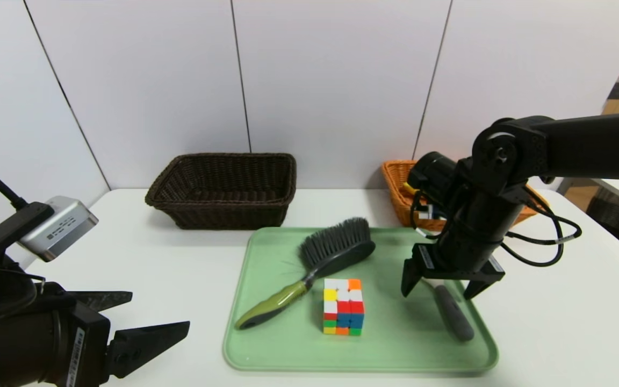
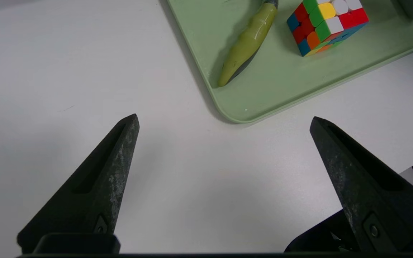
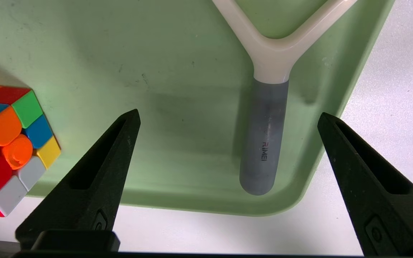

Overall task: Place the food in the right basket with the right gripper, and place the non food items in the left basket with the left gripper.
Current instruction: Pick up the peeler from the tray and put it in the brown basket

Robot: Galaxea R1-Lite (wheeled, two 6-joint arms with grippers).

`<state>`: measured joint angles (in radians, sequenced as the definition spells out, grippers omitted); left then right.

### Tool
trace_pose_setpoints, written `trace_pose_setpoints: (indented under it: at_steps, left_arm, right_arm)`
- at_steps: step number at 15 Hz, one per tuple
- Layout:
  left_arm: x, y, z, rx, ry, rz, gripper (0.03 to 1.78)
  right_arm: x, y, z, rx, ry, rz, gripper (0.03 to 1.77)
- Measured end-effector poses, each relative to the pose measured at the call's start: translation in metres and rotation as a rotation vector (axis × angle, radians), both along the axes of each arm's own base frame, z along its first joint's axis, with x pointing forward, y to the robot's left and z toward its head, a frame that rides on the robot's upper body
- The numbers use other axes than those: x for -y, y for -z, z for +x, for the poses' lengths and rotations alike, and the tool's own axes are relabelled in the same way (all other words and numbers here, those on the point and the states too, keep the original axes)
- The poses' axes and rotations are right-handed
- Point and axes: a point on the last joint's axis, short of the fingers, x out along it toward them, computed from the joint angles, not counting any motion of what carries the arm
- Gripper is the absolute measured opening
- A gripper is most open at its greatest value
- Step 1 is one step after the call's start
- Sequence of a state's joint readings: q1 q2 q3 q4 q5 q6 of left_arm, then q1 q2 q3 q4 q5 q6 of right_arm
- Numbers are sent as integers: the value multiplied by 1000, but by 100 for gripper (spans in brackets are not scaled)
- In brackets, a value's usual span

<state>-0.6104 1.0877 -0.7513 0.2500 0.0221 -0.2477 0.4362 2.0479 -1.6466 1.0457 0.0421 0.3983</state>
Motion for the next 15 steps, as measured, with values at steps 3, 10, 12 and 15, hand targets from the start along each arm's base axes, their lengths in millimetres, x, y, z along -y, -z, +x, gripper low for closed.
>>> trace_pose_setpoints:
  at_steps: [3,10,12,15]
  left_arm:
    - [0,1,0,-2,-1,1,169]
    - [0,1,1,-6,0,3,169]
    - [1,1,1,-7,0,4,169]
    - [1,2,1,-9,2,3,169]
  right_arm:
    - [-2,3,2,8,-3,3,170]
    - [-6,9,6,8,-17,2,170]
    - [-6,11,7,2,-17,-1,170]
    - [-7,14,8,3,-17,-2,142]
